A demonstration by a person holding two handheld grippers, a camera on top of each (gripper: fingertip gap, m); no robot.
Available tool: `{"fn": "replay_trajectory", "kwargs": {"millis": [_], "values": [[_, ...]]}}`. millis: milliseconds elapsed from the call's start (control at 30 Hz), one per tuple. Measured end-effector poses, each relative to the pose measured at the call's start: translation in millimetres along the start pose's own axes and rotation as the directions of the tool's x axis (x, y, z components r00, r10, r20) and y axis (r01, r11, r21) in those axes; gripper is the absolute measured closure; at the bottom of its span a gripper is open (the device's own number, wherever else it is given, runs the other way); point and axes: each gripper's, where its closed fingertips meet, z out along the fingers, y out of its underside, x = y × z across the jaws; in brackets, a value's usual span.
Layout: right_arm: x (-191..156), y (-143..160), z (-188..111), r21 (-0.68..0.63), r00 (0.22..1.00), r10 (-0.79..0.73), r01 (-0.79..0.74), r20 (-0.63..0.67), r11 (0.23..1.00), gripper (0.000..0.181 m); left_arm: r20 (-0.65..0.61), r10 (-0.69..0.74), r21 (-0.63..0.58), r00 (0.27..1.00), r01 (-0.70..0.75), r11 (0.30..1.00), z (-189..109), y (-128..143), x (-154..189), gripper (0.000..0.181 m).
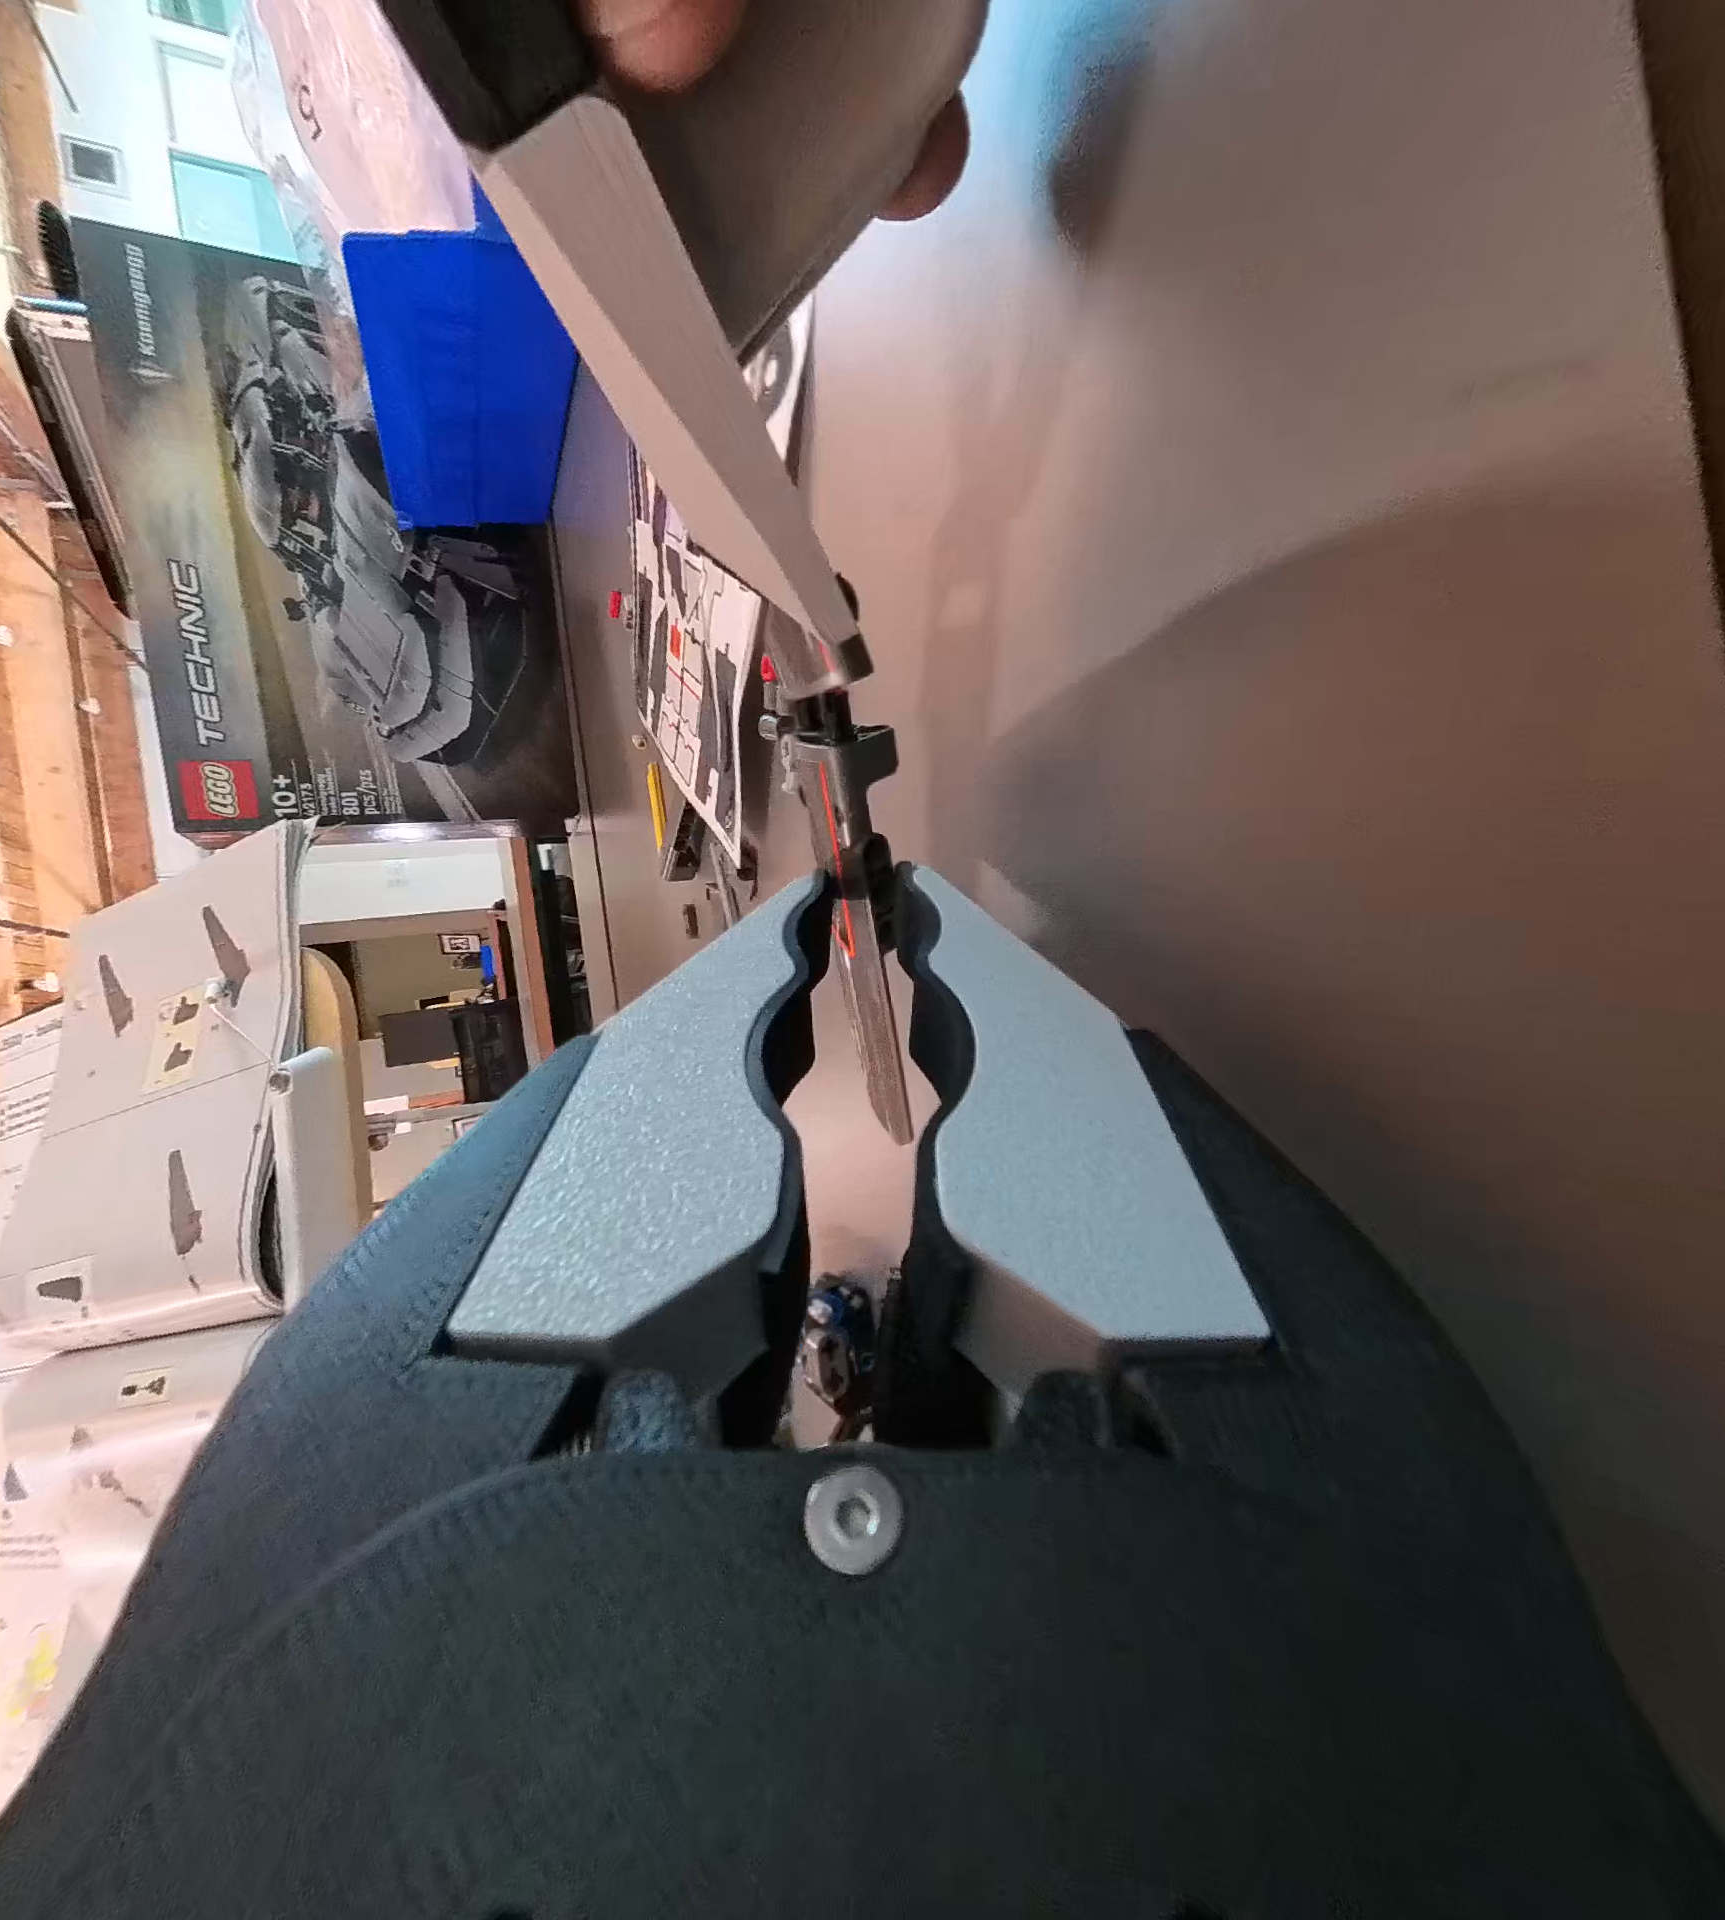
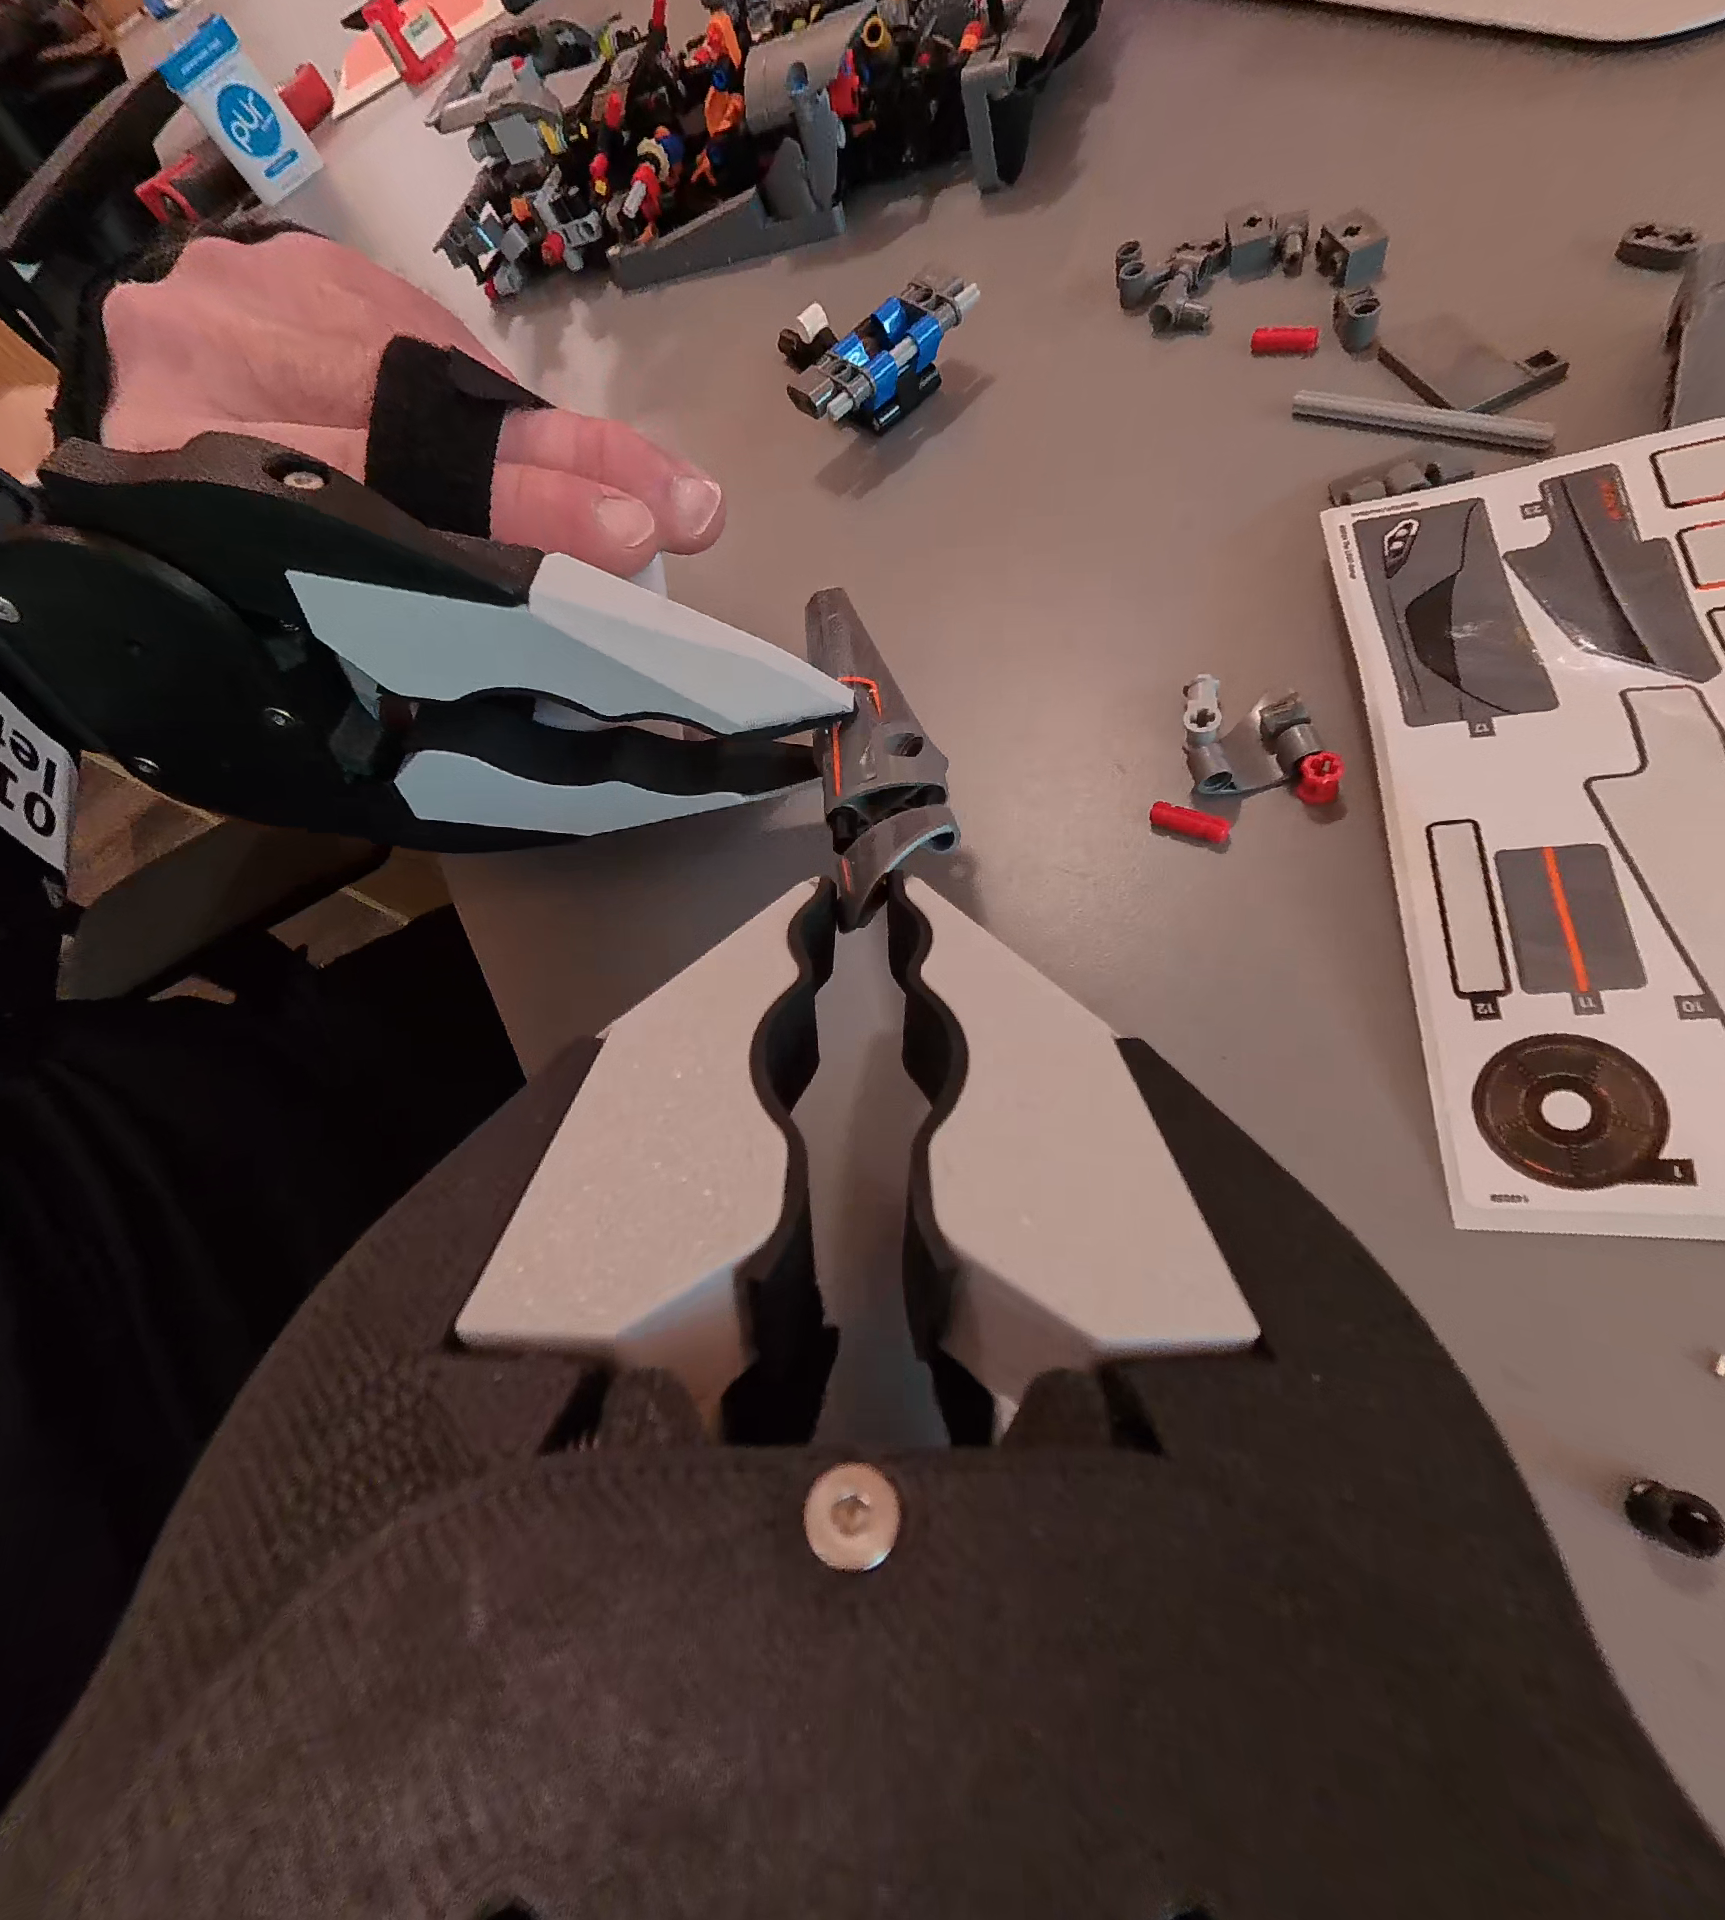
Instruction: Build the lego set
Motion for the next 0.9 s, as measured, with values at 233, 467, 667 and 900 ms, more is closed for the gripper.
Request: {"fn": "replay_trajectory", "kwargs": {"millis": [233, 467, 667, 900], "values": [[1.7, 4.0, 4.2, -0.038, 1.000, -0.002, 0.001, -0.007, 0.999, 0.174, -0.045, -0.013, -0.002, 0.999, 0.013, 1.000, 2.7, 2.1, 7.7, 0.172], [2.9, 7.7, 7.3, -0.070, 1.000, -0.007, 0.006, -0.010, 0.998, 0.174, -0.081, -0.027, -0.007, 0.996, 0.027, 1.000, 3.6, 3.2, 11.0, 0.172], [3.3, 8.1, 7.7, -0.074, 1.000, -0.007, 0.006, -0.013, 0.997, 0.174, -0.099, -0.038, 0.005, 0.994, 0.039, 0.999, 3.1, 3.1, 11.8, 0.172], [3.5, 8.3, 7.8, -0.075, 1.000, -0.007, 0.006, -0.013, 0.997, 0.174, -0.116, -0.049, 0.015, 0.992, 0.051, 0.999, 0.6, 4.6, 9.0, 0.164]]}}
